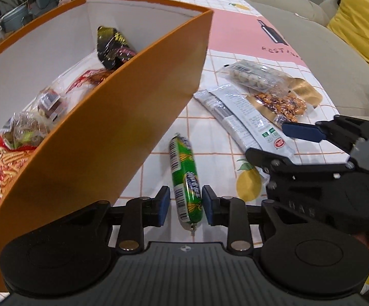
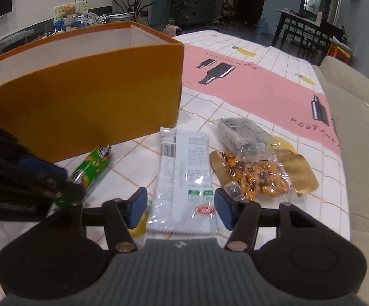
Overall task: Organize snacks
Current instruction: 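Grasp the green sausage stick with the left tool while the right tool grasps the white bar pack, then lift the sausage stick and white pack and carry them over the box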
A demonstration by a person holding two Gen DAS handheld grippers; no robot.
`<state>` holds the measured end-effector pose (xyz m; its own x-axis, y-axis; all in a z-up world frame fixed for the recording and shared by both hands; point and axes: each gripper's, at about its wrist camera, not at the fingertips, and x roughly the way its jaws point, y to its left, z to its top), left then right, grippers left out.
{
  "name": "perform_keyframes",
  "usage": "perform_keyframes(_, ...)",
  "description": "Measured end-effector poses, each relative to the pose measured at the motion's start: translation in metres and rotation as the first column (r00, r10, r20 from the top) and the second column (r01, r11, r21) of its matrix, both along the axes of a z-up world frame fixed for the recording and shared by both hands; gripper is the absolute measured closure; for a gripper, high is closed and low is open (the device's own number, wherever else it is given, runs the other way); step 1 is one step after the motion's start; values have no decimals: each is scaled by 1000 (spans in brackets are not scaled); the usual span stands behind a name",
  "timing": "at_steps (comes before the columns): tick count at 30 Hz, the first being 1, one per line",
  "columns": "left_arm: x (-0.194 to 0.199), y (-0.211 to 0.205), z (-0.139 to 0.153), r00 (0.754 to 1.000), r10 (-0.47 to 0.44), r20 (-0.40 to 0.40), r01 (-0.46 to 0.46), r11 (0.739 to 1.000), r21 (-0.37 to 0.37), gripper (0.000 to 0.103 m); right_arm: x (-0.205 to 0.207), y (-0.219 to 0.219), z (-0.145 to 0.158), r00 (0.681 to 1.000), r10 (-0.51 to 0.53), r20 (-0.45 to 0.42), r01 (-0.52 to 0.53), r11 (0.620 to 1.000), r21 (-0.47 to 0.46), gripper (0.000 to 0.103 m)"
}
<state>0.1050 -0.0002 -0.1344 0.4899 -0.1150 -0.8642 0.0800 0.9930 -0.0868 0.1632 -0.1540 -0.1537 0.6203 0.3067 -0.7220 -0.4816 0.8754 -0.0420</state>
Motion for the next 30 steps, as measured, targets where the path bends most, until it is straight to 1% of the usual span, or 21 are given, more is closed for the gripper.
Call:
perform_keyframes(3, 2, 5, -1, 1000, 28, -11, -28, 999, -22, 65, 14, -1, -5, 999, -9, -40, 10, 999, 43, 42)
perform_keyframes(5, 4, 7, 0, 999, 39, -1, -39, 999, -37, 63, 21, 0, -7, 998, -24, -55, 28, 998, 62, 42)
perform_keyframes(8, 8, 6, 1, 999, 40, 16, -39, 999, -31, 62, 31, 3, -10, 996, -44, -74, 49, 996, 75, 41)
perform_keyframes(13, 10, 4, -5, 999, 37, 11, -37, 999, -12, 62, 41, 12, -13, 994, -65, -83, 69, 996, 49, 41)
perform_keyframes(15, 10, 4, -7, 999, 38, 10, -38, 999, -4, 62, 40, 14, -13, 995, -72, -73, 75, 997, 36, 41)
perform_keyframes(17, 10, 3, -7, 999, 37, 15, -37, 999, 4, 66, 38, 15, -14, 995, -74, -66, 76, 997, 28, 41)
perform_keyframes(18, 9, 2, -7, 999, 35, 16, -36, 999, 12, 67, 36, 15, -14, 995, -76, -68, 79, 996, 29, 43)
perform_keyframes(19, 9, 1, -7, 999, 32, 17, -32, 999, 21, 71, 34, 15, -13, 995, -78, -66, 80, 996, 27, 48)
perform_keyframes(22, 7, -2, -7, 1000, 20, 21, -20, 999, 37, 77, 28, 14, -12, 995, -78, -63, 79, 997, 19, 53)
perform_keyframes(26, 6, -3, -6, 1000, 11, 21, -12, 999, 45, 78, 13, 12, -9, 993, -93, -74, 93, 996, 2, 54)
perform_keyframes(30, 3, -4, -6, 1000, -2, 25, 1, 998, 55, 78, 0, 10, -6, 987, -121, -108, 120, 993, -15, 56)
